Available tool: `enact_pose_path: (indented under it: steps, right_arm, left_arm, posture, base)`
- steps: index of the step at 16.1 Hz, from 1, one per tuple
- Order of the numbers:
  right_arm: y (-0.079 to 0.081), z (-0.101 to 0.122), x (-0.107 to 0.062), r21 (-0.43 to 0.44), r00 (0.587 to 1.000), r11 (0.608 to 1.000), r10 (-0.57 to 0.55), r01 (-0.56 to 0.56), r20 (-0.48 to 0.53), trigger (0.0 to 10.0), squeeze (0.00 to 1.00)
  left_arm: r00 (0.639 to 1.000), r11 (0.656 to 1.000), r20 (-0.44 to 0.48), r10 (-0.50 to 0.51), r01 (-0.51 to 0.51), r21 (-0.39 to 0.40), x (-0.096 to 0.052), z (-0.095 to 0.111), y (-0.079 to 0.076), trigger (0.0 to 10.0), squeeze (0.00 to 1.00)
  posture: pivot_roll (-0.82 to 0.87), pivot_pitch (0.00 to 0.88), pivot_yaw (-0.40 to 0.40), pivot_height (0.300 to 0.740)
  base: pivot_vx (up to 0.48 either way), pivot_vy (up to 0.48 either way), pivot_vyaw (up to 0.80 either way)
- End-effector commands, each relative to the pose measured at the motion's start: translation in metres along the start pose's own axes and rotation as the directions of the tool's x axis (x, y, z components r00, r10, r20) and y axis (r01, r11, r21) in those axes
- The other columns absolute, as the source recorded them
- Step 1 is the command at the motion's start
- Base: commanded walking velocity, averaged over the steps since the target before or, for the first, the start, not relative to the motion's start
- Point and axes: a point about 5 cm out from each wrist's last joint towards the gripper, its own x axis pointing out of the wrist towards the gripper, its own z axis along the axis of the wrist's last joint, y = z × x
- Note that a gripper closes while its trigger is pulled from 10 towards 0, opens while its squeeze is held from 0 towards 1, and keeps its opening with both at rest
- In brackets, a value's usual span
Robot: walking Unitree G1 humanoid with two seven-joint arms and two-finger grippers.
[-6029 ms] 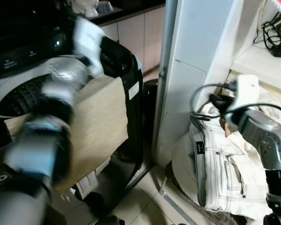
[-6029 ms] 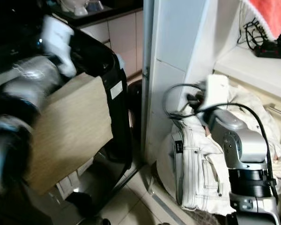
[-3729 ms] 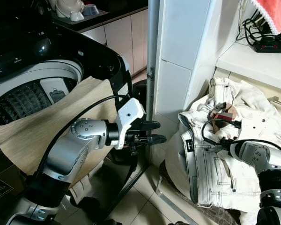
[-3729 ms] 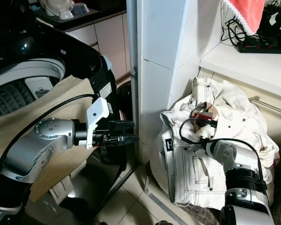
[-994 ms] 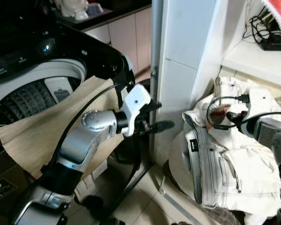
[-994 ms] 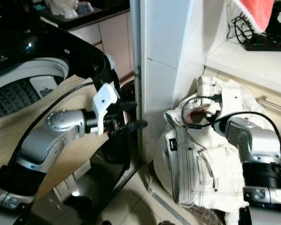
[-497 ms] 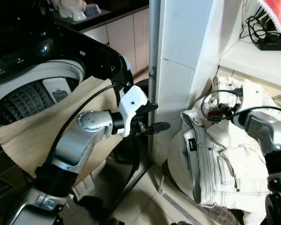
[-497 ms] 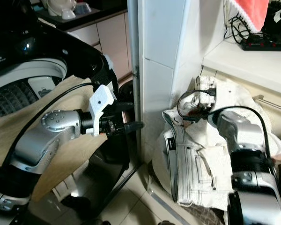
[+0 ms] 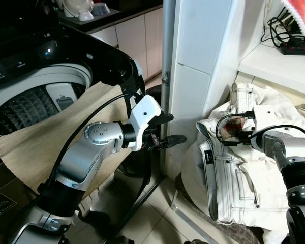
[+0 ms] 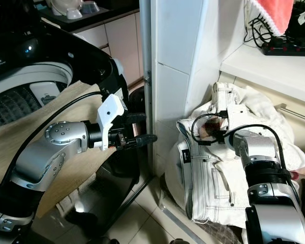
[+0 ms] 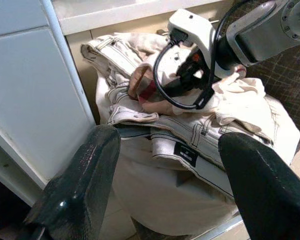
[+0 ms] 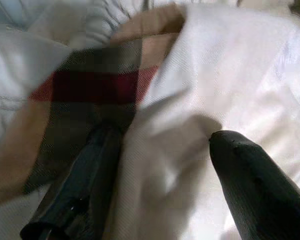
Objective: Clothes washing
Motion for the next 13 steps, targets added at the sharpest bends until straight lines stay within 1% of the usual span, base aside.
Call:
enact_pose_path:
  steps: [1, 2, 4, 6, 7, 8, 10, 13]
  right_arm:
    - [0.000, -0.002, 0.001, 0.029, 1.000, 1.000, 0.005, -0.005, -0.010, 3.8, 0.00]
    - [0.002, -0.001, 0.002, 0.046, 1.000, 0.999, 0.017, -0.017, -0.007, 0.0, 0.00]
    - [0.002, 0.002, 0.001, 0.038, 1.000, 0.999, 0.021, -0.021, -0.003, 0.0, 0.00]
    - [0.001, 0.003, 0.001, 0.032, 1.000, 0.999, 0.018, -0.018, -0.001, 0.0, 0.00]
    - [-0.002, 0.003, 0.000, 0.030, 1.000, 0.999, 0.016, -0.016, 0.002, 0.0, 0.00]
    - [-0.003, 0.003, -0.001, 0.030, 1.000, 0.999, 0.015, -0.015, 0.003, 0.0, 0.00]
    - [-0.005, 0.004, -0.002, 0.035, 1.000, 0.999, 0.014, -0.014, 0.008, 0.0, 0.00]
    - [-0.012, 0.006, -0.004, 0.065, 1.000, 0.998, 0.005, -0.007, 0.025, 0.0, 0.00]
  left_arm:
    - [1.000, 1.000, -0.007, 0.008, -0.008, 0.010, -0.006, 0.001, 0.001, 10.0, 0.00]
    - [1.000, 1.000, -0.009, 0.011, -0.010, 0.008, -0.008, 0.000, 0.001, 10.0, 0.00]
    - [1.000, 1.000, -0.011, 0.014, -0.014, 0.005, -0.009, 0.000, 0.001, 10.0, 0.00]
    - [1.000, 1.000, -0.002, 0.004, -0.004, -0.007, -0.009, -0.002, -0.003, 10.0, 0.00]
    - [0.999, 0.999, 0.031, -0.034, 0.035, -0.024, -0.008, -0.002, -0.010, 10.0, 0.00]
    - [0.998, 0.998, 0.034, -0.047, 0.048, -0.027, -0.007, -0.002, -0.012, 10.0, 0.00]
    - [0.998, 0.998, 0.030, -0.050, 0.051, -0.025, -0.007, -0.003, -0.013, 10.0, 0.00]
    - [0.999, 0.998, 0.034, -0.043, 0.044, -0.034, -0.007, -0.003, -0.011, 10.0, 0.00]
  posture:
    - [-0.05, 0.007, 0.032, 0.740]
    - [-0.05, 0.006, 0.029, 0.740]
    - [-0.05, 0.005, 0.028, 0.740]
    - [-0.06, 0.000, 0.029, 0.740]
    - [-0.07, 0.000, 0.032, 0.740]
    - [-0.07, 0.000, 0.034, 0.740]
    - [-0.08, 0.000, 0.045, 0.740]
    - [-0.10, 0.000, 0.049, 0.740]
  base:
    - [0.000, 0.000, 0.00]
    - [0.000, 0.000, 0.00]
    - [0.000, 0.000, 0.00]
    - [0.000, 0.000, 0.00]
    - [0.000, 0.000, 0.00]
    - [0.000, 0.000, 0.00]
    - [0.000, 0.000, 0.00]
    - [0.000, 0.000, 0.00]
